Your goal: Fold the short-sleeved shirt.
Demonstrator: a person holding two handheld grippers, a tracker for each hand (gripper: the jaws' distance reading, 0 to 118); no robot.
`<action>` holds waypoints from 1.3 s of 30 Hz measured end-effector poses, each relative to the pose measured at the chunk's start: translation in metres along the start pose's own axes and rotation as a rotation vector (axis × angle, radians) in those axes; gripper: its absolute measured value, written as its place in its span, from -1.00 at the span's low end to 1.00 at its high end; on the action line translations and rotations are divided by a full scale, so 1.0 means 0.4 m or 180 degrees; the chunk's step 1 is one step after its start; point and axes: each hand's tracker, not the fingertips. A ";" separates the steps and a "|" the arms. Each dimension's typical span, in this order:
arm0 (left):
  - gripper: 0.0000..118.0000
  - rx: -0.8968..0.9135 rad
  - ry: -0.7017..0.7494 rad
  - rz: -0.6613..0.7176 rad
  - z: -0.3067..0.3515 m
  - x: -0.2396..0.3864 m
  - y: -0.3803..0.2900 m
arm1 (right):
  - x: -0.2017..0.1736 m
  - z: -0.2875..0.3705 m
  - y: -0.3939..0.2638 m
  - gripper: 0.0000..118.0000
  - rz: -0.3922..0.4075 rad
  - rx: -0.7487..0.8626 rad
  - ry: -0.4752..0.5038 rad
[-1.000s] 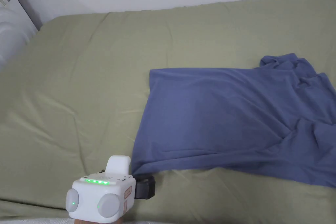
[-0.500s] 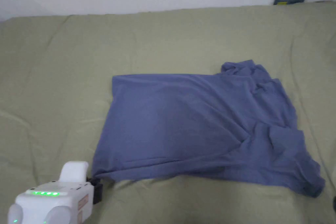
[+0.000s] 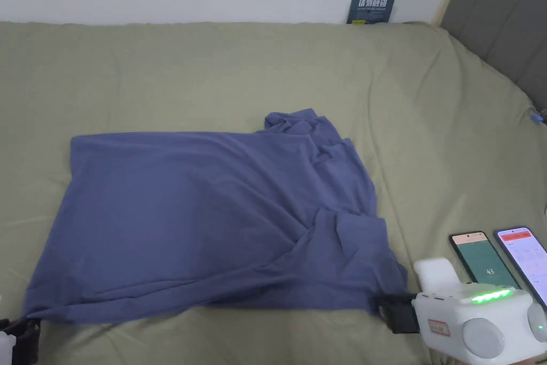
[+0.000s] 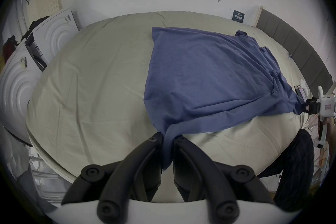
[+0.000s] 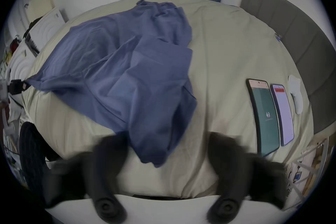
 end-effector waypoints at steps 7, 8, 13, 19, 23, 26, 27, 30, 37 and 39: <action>-0.86 0.0052 -0.0164 0.0108 0.010 -0.020 0.026 | -0.004 0.137 0.042 -0.95 -0.0211 0.0429 0.0441; -0.86 -0.0004 -0.0398 0.0236 0.011 -0.026 0.048 | -0.006 0.147 0.072 -0.95 -0.0287 0.0504 0.0525; -0.88 0.0191 -0.0614 0.0393 0.006 -0.041 0.168 | 0.054 0.182 0.226 -0.95 -0.0494 0.0676 0.0834; -0.88 0.0395 -0.0656 0.0469 -0.035 -0.038 0.369 | 0.105 0.159 0.441 -0.95 -0.0616 0.0763 0.0978; -0.88 0.0260 -0.0555 0.0893 -0.150 -0.060 0.497 | 0.153 0.029 0.559 -0.95 -0.0894 0.0455 0.0942; -0.88 -0.0092 -0.0389 0.1236 -0.270 -0.073 0.543 | 0.172 -0.101 0.607 -0.95 -0.1081 0.0088 0.0766; -0.88 -0.0204 -0.0312 0.1275 -0.308 -0.072 0.550 | 0.176 -0.138 0.615 -0.95 -0.1141 -0.0022 0.0776; -0.88 -0.0537 -0.0069 0.1101 -0.400 -0.055 0.547 | 0.179 -0.221 0.613 -0.74 -0.1288 -0.0156 0.0641; 0.99 0.0247 -0.0250 0.0938 -0.256 -0.056 0.451 | 0.131 -0.041 0.506 0.97 -0.0560 0.0630 0.0334; 1.00 0.0635 -0.0206 0.0655 -0.139 -0.043 0.367 | 0.082 0.069 0.409 0.97 -0.0361 0.1000 0.0304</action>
